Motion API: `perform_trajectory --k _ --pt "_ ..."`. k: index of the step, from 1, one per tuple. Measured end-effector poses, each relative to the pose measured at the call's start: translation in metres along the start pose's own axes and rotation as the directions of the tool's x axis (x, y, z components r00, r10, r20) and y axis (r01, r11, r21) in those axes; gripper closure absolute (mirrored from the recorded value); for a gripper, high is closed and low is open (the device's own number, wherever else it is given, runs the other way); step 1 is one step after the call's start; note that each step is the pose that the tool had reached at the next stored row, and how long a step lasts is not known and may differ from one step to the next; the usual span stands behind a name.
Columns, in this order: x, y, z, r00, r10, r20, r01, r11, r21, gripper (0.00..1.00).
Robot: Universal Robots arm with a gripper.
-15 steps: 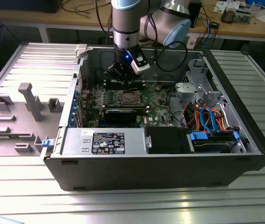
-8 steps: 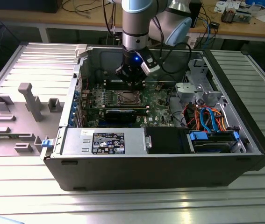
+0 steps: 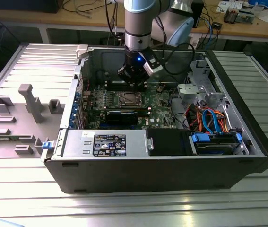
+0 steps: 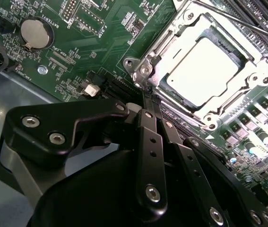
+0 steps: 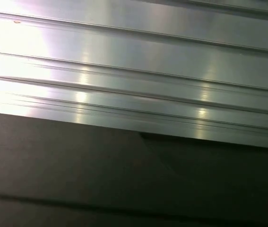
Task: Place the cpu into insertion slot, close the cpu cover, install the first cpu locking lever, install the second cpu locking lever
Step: 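Install the first cpu locking lever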
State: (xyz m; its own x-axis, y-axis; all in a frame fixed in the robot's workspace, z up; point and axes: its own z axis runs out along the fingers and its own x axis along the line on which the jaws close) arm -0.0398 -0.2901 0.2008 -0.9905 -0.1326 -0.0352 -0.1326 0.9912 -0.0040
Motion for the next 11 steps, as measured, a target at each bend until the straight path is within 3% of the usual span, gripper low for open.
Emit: perform_trajectory --k 3,7,11 --pt "-0.0004 0.0006 -0.0022 1.0000 -0.002 0.0014 0.002 1.0000 -0.0022 0.89" --pt "-0.0006 0.0005 -0.0125 1.0000 -0.002 0.0008 0.002 1.0000 -0.0013 0.89" --pt "0.0001 -0.0016 -0.0152 1.0000 -0.002 0.0015 0.002 1.0000 -0.0012 0.89"
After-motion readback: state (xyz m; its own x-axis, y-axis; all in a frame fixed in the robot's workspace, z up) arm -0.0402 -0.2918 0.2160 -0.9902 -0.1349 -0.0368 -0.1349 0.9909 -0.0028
